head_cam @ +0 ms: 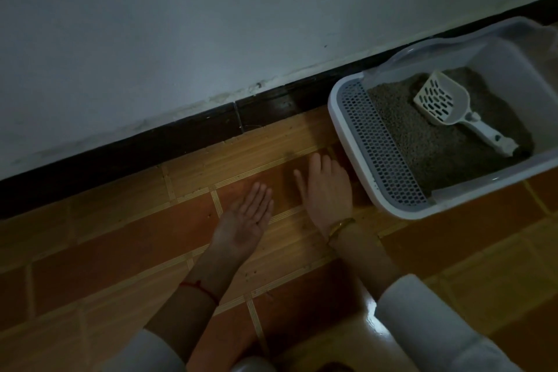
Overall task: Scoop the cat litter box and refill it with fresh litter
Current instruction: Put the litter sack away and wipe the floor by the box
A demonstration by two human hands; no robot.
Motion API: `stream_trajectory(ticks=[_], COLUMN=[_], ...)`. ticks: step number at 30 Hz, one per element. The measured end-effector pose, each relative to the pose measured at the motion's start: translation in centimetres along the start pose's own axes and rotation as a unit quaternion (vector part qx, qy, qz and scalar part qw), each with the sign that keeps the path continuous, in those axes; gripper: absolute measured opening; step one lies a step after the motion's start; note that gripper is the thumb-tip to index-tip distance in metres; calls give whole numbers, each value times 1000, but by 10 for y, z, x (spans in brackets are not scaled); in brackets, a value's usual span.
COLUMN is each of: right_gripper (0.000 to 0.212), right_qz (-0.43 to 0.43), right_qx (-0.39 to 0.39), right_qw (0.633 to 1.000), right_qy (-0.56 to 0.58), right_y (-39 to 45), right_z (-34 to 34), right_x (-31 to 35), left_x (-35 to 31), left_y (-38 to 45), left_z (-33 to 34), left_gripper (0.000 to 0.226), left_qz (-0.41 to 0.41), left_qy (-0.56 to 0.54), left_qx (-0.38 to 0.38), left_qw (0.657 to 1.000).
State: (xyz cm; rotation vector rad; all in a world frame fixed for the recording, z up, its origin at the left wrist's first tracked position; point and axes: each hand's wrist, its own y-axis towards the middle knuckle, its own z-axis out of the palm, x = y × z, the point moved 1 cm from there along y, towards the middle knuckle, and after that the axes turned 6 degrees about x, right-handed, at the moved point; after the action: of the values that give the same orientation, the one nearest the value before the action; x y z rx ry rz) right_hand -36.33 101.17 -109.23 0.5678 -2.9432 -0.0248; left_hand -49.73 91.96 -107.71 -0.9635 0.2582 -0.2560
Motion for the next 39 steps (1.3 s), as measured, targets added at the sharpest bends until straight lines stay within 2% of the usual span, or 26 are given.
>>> stream_trajectory(ticks=[2, 4, 6, 8, 12, 17, 19, 22, 24, 26, 28, 30, 33, 36, 39], right_gripper=[35, 26, 11, 16, 17, 18, 15, 23, 32, 36, 27, 7, 17, 22, 11], right_qz=[-3, -42, -82, -94, -97, -174, -174, -66, 13, 35, -1, -57, -75, -91, -162], right_qx=[10, 13, 24, 25, 9, 9, 15, 31, 23, 26, 14, 0, 9, 7, 1], right_qw=[996, 989, 980, 975, 983, 985, 984, 993, 1000, 996, 992, 986, 981, 986, 987], right_qy=[-89, -142, -181, -197, -158, -4, 43, 89, 13, -83, -126, -159, -177, -136, -17], right_y=[10, 14, 16, 19, 8, -41, -48, -37, -25, -16, -14, -13, -11, -20, -48], right_z=[17, 30, 34, 31, 15, -4, -5, -6, 1, 13, 27, 32, 27, 17, 2], right_x=[-8, -10, -8, -6, 5, 58, 60, 27, -1, -18, -25, -26, -24, -10, 29], left_x=[-6, -8, -9, -8, -3, 8, 11, 10, 7, 6, 6, 7, 10, 16, 23], left_y=[-3, 0, -1, -2, 1, 7, 8, 9, 6, 4, 1, 1, -4, -3, 0], left_z=[-2, -4, -3, -3, -3, -1, -1, -6, -6, -5, -2, -1, 1, 2, 7], left_gripper=[42, 35, 32, 30, 36, 33, 31, 29, 31, 30, 28, 26, 29, 32, 30], left_qz=[44, 34, 37, 37, 45, 42, 37, 38, 42, 47, 47, 43, 41, 40, 41], left_qy=[51, -120, -105, -87, -41, 30, 34, 6, -19, -28, -19, -3, 3, 28, 70], left_qx=[-38, 10, 24, 24, 22, 1, -11, 16, 26, 30, 33, 30, 38, 48, 34], left_qw=[997, 992, 994, 995, 998, 999, 999, 999, 999, 998, 998, 999, 998, 998, 996])
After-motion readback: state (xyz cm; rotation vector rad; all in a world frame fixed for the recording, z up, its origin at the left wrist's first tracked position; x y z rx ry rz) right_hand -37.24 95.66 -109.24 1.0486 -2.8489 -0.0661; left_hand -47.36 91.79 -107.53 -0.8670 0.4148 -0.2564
